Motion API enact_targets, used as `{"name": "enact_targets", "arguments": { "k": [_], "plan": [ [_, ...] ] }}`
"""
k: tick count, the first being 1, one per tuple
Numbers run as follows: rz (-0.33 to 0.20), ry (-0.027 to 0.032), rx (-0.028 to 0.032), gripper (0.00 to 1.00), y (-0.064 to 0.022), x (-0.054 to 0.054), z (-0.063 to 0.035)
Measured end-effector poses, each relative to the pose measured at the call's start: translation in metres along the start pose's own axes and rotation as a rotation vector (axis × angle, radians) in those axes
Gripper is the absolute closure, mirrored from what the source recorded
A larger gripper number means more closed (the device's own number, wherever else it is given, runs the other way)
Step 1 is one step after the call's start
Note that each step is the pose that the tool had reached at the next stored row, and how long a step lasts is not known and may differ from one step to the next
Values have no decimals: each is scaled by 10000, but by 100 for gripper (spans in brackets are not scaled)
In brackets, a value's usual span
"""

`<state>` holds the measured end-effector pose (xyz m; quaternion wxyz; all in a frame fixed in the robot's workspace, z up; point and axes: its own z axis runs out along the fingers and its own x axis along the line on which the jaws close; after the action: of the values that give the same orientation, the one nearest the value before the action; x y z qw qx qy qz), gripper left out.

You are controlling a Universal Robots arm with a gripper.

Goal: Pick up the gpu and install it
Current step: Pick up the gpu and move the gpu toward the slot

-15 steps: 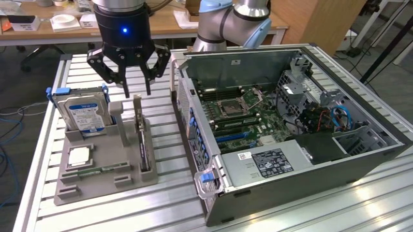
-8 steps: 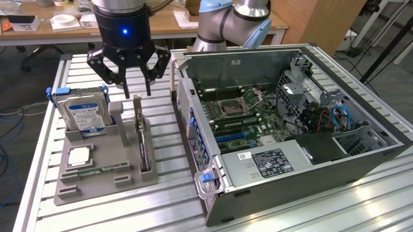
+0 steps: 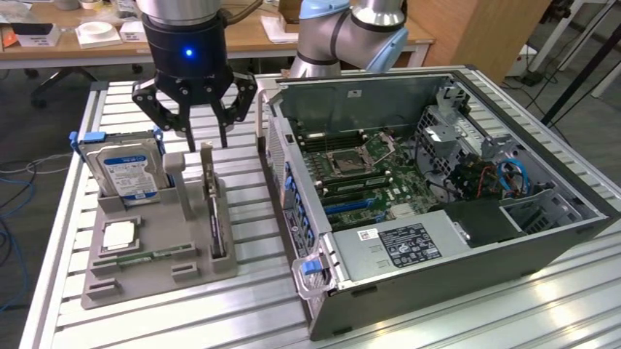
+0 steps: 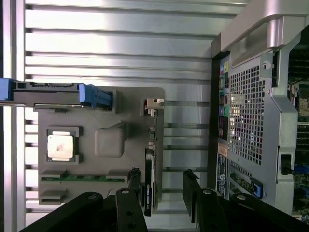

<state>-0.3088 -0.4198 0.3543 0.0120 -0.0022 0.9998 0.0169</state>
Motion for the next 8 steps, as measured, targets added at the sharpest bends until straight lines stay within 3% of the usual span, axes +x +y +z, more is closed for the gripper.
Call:
{"name": "enact_targets", "arguments": {
  "k": [8],
  "plan": [
    [0, 0, 0, 53, -1, 1, 35]
  ]
}}
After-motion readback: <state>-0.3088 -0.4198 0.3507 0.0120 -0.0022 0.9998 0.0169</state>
